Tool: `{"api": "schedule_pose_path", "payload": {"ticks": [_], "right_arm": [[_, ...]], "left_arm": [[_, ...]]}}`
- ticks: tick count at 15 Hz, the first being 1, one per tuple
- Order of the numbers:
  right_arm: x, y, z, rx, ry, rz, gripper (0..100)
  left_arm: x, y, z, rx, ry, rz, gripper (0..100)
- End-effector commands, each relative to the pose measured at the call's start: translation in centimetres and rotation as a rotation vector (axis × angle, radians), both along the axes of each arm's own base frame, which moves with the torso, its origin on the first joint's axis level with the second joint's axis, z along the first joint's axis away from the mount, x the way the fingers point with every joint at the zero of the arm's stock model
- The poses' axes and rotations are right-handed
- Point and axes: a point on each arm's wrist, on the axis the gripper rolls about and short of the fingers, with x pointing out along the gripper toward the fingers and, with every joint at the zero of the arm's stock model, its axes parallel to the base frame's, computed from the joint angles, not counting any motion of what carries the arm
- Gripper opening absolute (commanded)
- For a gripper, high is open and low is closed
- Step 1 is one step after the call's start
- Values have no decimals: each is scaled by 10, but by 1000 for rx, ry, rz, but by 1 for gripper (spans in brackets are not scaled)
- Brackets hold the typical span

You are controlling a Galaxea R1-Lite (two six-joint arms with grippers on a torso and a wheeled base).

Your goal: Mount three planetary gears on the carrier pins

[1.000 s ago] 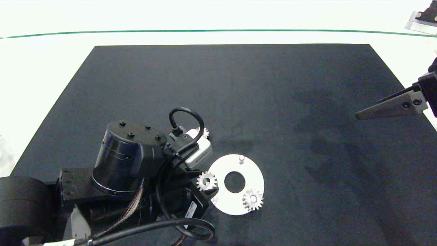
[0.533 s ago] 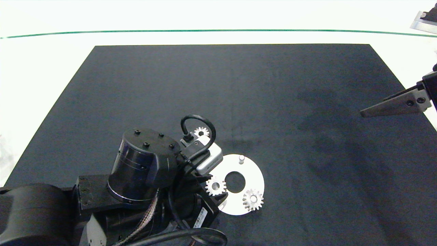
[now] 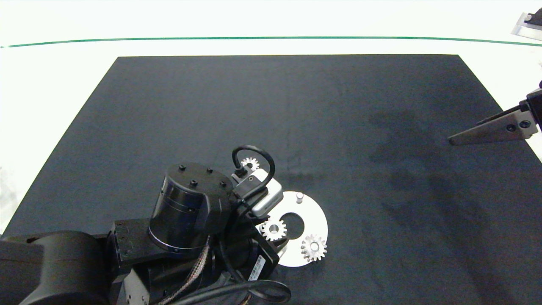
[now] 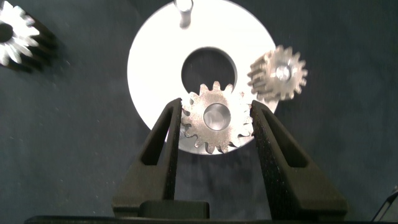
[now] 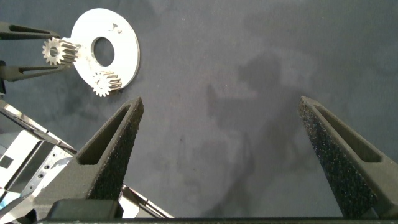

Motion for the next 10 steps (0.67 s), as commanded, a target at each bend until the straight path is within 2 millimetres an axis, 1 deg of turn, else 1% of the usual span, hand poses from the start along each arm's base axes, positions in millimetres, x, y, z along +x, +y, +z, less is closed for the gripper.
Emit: {"api": "schedule_pose_path", "payload": {"ticks": [1,6,10], "right_arm": [[-1,0,-2,-2,10,4,100],[0,0,-3,1,15,15,100],[0,1,-4,5,18,23,100]], "left_arm": [[1,2,-6,17,12,8,22],[13,1,-13,21,2,36,22],[19,5,-7,12,-32,49,22]]}}
